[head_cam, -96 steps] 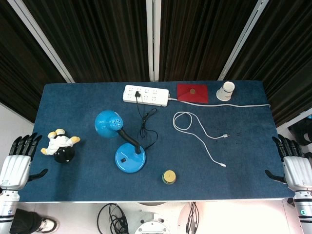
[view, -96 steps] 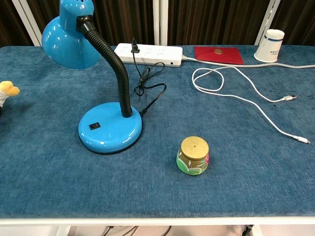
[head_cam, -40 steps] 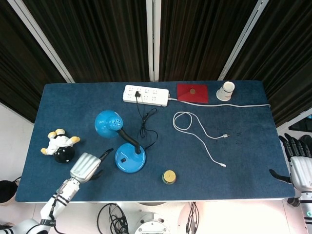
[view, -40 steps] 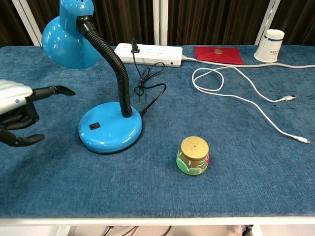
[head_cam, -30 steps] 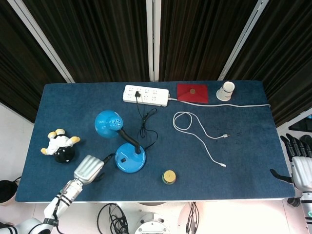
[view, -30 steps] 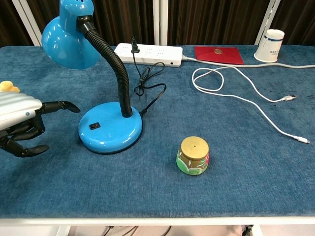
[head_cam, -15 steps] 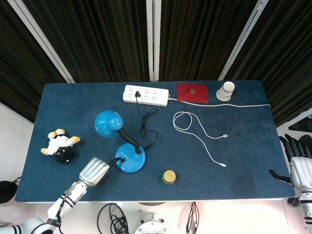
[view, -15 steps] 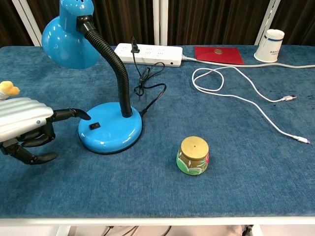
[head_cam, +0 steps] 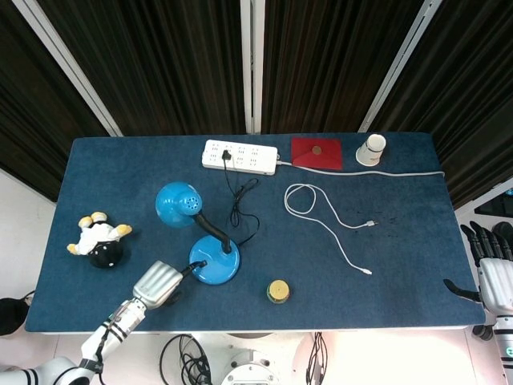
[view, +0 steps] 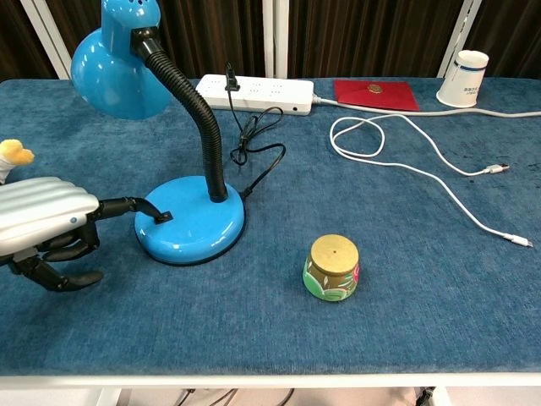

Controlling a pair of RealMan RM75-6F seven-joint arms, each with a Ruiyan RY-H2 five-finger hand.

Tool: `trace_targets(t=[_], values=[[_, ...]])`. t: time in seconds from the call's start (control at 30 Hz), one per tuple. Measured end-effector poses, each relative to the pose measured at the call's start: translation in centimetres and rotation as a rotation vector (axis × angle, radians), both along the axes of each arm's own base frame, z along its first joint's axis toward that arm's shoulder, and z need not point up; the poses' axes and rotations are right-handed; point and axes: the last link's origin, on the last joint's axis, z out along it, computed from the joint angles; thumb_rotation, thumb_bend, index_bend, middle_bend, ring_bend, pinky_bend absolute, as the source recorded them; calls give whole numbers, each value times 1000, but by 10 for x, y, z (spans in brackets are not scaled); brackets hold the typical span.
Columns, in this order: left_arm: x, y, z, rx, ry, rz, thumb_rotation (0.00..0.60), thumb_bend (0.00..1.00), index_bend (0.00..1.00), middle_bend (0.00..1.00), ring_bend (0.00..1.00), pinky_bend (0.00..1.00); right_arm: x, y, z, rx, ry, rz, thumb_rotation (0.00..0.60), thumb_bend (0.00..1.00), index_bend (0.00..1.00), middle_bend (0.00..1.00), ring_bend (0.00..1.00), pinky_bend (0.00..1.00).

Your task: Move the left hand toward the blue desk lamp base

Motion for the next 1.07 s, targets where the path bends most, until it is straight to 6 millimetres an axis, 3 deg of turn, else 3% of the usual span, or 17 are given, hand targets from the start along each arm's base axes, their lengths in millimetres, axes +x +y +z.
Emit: trace_targets(t=[0.27, 0.47, 0.63, 0.73, 0.83, 0.97, 1.0, 1.07], values=[[-1, -1, 1, 5, -3, 3, 600, 344, 214, 894, 828, 879, -1, -1, -1, 1, -2, -7, 600, 82, 0, 0, 0, 0], [2, 2, 11, 72, -48, -4, 600, 342, 173, 892, 828, 880, 0, 0, 0, -2, -5, -3, 600, 82, 0, 0, 0, 0], [-7, 1, 39, 213, -112, 23, 600, 330, 199, 874, 818, 878, 0, 0, 3, -13, -9, -2, 600, 84, 0, 0, 0, 0], [-22, -5, 66, 331, -133, 56, 600, 282, 230, 801, 739, 848, 0, -1, 3, -14, -8, -3, 600, 85, 0, 0, 0, 0], [-36, -14, 96, 472, -147, 72, 600, 194, 261, 626, 538, 726, 1, -1, 3, -14, -7, 0, 600, 85, 0, 0, 0, 0], [-59, -35, 143, 655, -136, 122, 600, 77, 179, 180, 76, 275, 5, -2, 1, -14, -1, 10, 600, 86, 0, 0, 0, 0], [-64, -40, 152, 680, -130, 139, 600, 62, 152, 111, 24, 188, 6, -2, 0, -13, 0, 12, 600, 86, 0, 0, 0, 0], [-70, -44, 165, 703, -128, 172, 600, 52, 115, 36, 0, 108, 9, -2, -1, -8, 3, 13, 600, 85, 0, 0, 0, 0]])
